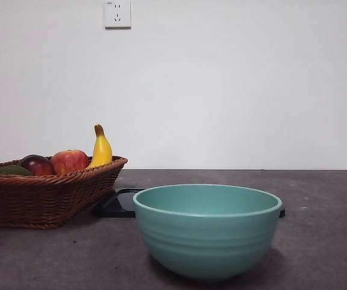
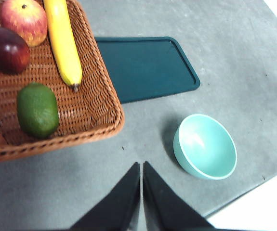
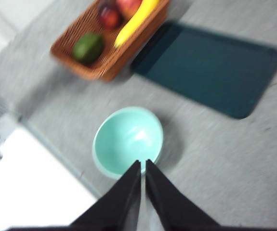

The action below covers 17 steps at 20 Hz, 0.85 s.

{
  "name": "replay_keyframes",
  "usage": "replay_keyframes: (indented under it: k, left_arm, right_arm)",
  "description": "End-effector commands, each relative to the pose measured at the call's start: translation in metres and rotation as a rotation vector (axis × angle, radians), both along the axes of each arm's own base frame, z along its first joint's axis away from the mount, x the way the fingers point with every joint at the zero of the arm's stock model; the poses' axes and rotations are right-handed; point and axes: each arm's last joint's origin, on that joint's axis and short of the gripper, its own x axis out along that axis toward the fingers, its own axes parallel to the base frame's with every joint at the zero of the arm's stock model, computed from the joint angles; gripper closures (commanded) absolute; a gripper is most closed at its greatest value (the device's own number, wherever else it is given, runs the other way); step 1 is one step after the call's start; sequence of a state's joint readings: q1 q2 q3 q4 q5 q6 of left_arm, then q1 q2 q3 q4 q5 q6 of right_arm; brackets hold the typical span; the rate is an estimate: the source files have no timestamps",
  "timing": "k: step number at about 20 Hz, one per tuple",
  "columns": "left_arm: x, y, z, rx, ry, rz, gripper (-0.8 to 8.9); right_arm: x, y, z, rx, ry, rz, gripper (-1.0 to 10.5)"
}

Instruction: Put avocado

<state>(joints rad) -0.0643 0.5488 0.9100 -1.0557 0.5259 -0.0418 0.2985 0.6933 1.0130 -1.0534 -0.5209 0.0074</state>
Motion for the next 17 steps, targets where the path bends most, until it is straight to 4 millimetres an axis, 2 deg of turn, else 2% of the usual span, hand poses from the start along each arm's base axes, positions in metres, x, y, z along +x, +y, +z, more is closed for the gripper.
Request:
replay_keyframes:
  k: [1, 2, 4, 5, 6, 7, 12, 17]
  left_arm:
    - [-0.001, 0.0, 0.006, 0.006, -0.025, -0.015, 7.99]
    - [-0.001, 0.0, 0.006, 0.006, -0.025, -0.015, 7.63]
    - [-0.001, 0.0, 0.006, 0.006, -0.025, -0.015, 5.8]
    - [-0.001, 0.0, 0.006, 0.006, -0.025, -0.013, 4.75]
    - [-0.001, 0.0, 0.006, 0.007, -0.025, -0.013, 4.15]
    - [0.0, 0.0, 0.006, 0.007, -0.024, -0.013, 3.64]
    - [0.013, 0.001, 0.005, 0.059, -0.017, 0.047, 3.47]
    - [0.057, -0.002, 0.002, 0.086, -0.013, 0.069, 3.5]
  right_arm:
    - [0.001, 0.003, 0.004, -0.009, -0.031, 0.038, 9.4]
    - [0.002, 0.003, 0.005, -0.008, -0.034, 0.038, 9.3]
    - [0.003, 0.004, 0.004, -0.007, -0.022, 0.029, 7.5]
    - [0.004, 0.004, 0.004, -0.009, -0.017, 0.03, 6.2]
    - [0.004, 0.004, 0.003, -0.008, -0.016, 0.03, 5.6]
    - [0.005, 0.004, 0.004, -0.007, -0.013, 0.028, 5.4]
    - [0.005, 0.004, 0.003, -0.005, -0.01, 0.025, 5.4]
    - [0.007, 0.005, 0.003, -0.001, 0.006, 0.017, 5.4]
